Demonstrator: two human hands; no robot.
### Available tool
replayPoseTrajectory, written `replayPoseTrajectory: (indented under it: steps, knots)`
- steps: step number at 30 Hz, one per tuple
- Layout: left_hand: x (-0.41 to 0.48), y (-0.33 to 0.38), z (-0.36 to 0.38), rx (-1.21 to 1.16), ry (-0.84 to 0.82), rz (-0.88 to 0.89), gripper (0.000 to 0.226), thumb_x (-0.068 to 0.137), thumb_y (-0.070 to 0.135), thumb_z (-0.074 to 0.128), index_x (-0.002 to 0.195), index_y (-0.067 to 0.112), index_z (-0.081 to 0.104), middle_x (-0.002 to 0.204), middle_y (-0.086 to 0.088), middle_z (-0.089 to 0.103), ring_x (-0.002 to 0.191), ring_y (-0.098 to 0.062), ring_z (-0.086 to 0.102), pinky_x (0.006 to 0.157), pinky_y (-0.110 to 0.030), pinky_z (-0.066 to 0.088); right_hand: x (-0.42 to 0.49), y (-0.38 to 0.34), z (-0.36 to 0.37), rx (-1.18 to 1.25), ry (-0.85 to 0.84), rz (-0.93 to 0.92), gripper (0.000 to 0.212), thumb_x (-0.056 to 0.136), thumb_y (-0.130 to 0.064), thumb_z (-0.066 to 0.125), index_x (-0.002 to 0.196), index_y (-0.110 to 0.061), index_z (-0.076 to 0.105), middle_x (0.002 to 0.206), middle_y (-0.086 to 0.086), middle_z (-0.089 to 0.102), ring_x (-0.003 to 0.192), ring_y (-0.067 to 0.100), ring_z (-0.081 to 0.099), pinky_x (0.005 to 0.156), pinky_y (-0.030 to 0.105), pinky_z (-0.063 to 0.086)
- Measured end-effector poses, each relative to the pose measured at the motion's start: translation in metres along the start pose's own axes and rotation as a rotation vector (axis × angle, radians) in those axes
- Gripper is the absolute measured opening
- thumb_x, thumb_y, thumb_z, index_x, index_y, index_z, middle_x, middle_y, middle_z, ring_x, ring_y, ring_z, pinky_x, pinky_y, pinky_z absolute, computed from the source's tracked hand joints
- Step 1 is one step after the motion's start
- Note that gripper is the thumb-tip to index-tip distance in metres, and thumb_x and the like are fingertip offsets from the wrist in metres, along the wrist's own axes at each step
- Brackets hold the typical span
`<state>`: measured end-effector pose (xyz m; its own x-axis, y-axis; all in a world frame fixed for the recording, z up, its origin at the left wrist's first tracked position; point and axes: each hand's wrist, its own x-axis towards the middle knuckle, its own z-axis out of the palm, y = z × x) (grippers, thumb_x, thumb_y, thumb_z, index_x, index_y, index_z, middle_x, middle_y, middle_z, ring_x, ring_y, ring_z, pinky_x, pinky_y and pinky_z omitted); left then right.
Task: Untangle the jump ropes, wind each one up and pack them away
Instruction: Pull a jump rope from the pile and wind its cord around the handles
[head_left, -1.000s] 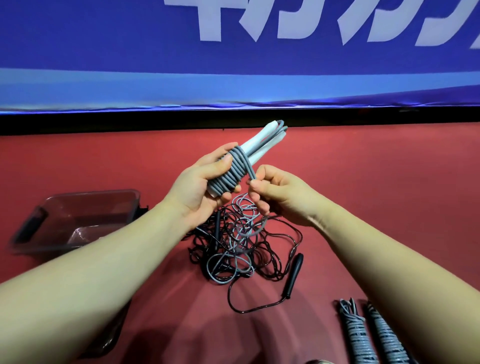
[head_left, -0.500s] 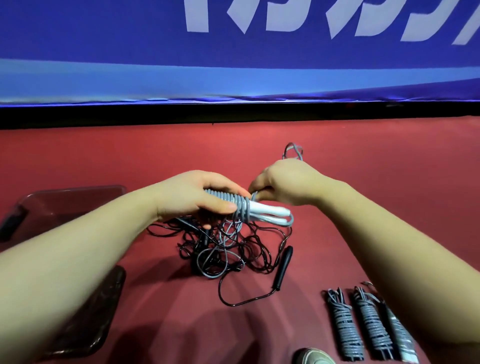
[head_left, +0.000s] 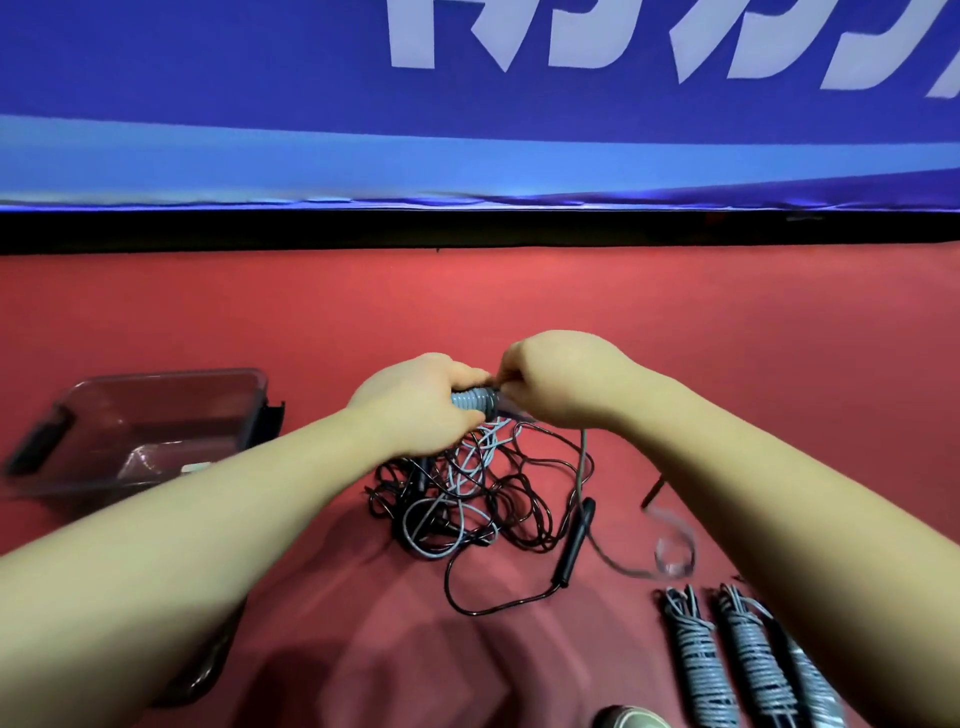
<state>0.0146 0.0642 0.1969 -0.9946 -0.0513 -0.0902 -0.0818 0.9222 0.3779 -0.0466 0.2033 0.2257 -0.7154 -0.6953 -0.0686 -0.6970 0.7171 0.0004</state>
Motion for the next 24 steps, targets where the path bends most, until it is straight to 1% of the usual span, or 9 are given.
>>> replayPoseTrajectory:
  steps: [2,5,7,10,13,15,19,21,24]
  knots:
    - [0.004,-0.002,0.001,0.036,0.076,0.001,0.044,0.092,0.039,0.052,0.134,0.046,0.044,0.125,0.009,0.049,0.118,-0.017,0.050,0.093,-0.033,0.044,0.003,0.004,0.001,0.153,0.005,0.064,0.024,0.090,-0.030,0.052,0.093,-0.009,0.063,0.086,0.006,0.068,0.078,0.025,0.061,0.064,0.029,0.045]
    - [0.012,-0.016,-0.006,-0.023,0.220,-0.020,0.040,0.091,0.035,0.053,0.131,0.043,0.050,0.117,0.006,0.053,0.113,-0.019,0.051,0.089,-0.033,0.045,0.001,0.015,0.006,0.797,-0.108,0.178,0.017,0.094,-0.026,0.054,0.080,-0.015,0.056,0.059,-0.004,0.058,0.049,0.013,0.043,0.049,0.026,0.033]
    - [0.015,-0.026,-0.009,-0.123,0.264,-0.055,0.040,0.090,0.032,0.055,0.129,0.040,0.053,0.117,0.003,0.056,0.113,-0.021,0.051,0.092,-0.035,0.044,0.001,0.017,0.014,1.054,-0.104,0.211,0.017,0.095,-0.024,0.052,0.084,-0.016,0.063,0.054,-0.007,0.050,0.045,0.008,0.035,0.045,0.021,0.027]
    - [0.014,-0.032,-0.005,-0.312,0.256,-0.121,0.041,0.090,0.026,0.058,0.129,0.036,0.055,0.127,0.002,0.060,0.113,-0.022,0.056,0.095,-0.036,0.046,0.001,0.004,0.026,0.705,0.120,0.097,0.023,0.096,-0.030,0.049,0.105,-0.017,0.067,0.071,-0.003,0.059,0.060,0.012,0.050,0.055,0.023,0.040]
    - [0.015,-0.025,-0.005,-0.776,0.241,-0.167,0.041,0.090,0.015,0.057,0.126,0.034,0.058,0.090,-0.002,0.067,0.066,-0.019,0.058,0.054,-0.027,0.049,0.004,-0.007,0.040,0.341,0.384,0.004,0.030,0.098,-0.034,0.042,0.121,-0.025,0.060,0.095,0.004,0.067,0.088,0.025,0.058,0.067,0.032,0.043]
    - [0.014,-0.023,-0.008,-1.088,0.190,-0.200,0.041,0.091,0.010,0.055,0.125,0.032,0.059,0.078,-0.003,0.064,0.058,-0.018,0.055,0.043,-0.019,0.041,0.005,-0.004,0.046,0.303,0.520,-0.046,0.031,0.098,-0.033,0.041,0.123,-0.026,0.060,0.087,0.005,0.064,0.082,0.028,0.058,0.059,0.032,0.039]
    - [0.004,-0.026,-0.013,-1.456,0.042,-0.176,0.034,0.093,0.012,0.050,0.111,0.037,0.064,0.090,-0.005,0.066,0.063,-0.021,0.061,0.046,-0.017,0.044,0.008,0.002,0.047,0.234,0.751,-0.144,0.034,0.092,-0.032,0.039,0.108,-0.020,0.067,0.065,0.003,0.056,0.054,0.029,0.054,0.040,0.026,0.037]
    - [0.002,-0.026,-0.016,-1.512,0.013,-0.164,0.032,0.093,0.013,0.049,0.111,0.035,0.064,0.092,-0.005,0.065,0.063,-0.021,0.062,0.044,-0.017,0.043,0.009,0.003,0.043,0.269,0.803,-0.163,0.030,0.092,-0.028,0.043,0.104,-0.019,0.069,0.069,0.003,0.061,0.058,0.028,0.057,0.043,0.028,0.042]
    - [0.002,-0.023,-0.023,-1.506,0.024,-0.112,0.034,0.093,0.013,0.048,0.117,0.032,0.062,0.091,-0.006,0.065,0.060,-0.020,0.062,0.040,-0.017,0.041,0.009,0.004,0.034,0.484,0.803,-0.125,0.026,0.092,-0.026,0.049,0.108,-0.020,0.070,0.090,-0.002,0.068,0.084,0.015,0.059,0.064,0.027,0.044]
